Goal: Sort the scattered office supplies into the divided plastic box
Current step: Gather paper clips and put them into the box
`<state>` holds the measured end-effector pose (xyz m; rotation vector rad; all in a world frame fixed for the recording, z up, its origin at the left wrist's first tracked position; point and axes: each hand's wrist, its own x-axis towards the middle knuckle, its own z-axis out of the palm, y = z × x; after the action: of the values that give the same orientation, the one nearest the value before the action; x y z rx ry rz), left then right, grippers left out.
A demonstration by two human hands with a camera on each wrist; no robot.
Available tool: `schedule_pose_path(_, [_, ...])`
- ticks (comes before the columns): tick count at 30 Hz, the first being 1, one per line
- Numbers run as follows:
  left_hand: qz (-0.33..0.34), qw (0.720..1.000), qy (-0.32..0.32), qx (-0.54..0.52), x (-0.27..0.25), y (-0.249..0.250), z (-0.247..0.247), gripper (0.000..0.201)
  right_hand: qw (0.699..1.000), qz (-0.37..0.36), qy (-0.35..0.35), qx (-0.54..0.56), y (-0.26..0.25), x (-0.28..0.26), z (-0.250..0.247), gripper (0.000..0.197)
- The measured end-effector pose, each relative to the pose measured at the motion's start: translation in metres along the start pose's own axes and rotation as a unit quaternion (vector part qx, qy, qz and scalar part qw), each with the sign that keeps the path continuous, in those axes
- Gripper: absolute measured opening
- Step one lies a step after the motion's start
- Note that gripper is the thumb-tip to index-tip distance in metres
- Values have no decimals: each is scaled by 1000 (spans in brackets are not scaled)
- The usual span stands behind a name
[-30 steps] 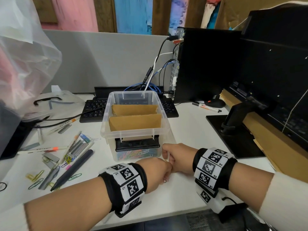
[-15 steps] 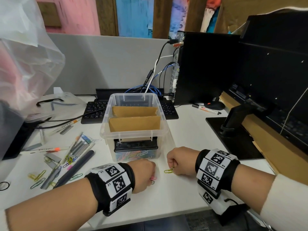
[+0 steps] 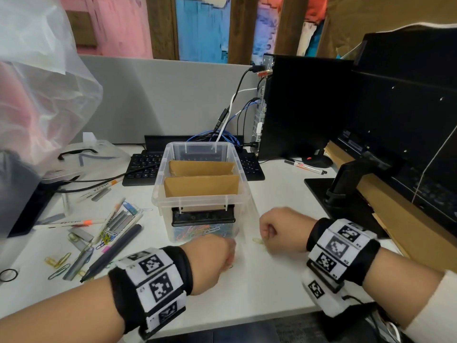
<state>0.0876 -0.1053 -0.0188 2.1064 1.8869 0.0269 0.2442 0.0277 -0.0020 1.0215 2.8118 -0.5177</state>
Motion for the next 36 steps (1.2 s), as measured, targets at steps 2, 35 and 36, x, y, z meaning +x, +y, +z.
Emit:
schedule_pose_path(2, [45, 993, 83, -67, -9, 7, -27, 7, 997, -1, 68, 30, 3, 3, -26, 24])
schedule_pose_path(35, [-169, 937, 234, -199, 31, -111, -77, 88, 932, 333, 122, -71, 167, 176, -93, 33])
schedule_pose_path(36, [-170, 937, 234, -197, 31, -112, -76, 88, 929, 342, 111, -87, 180, 184, -89, 33])
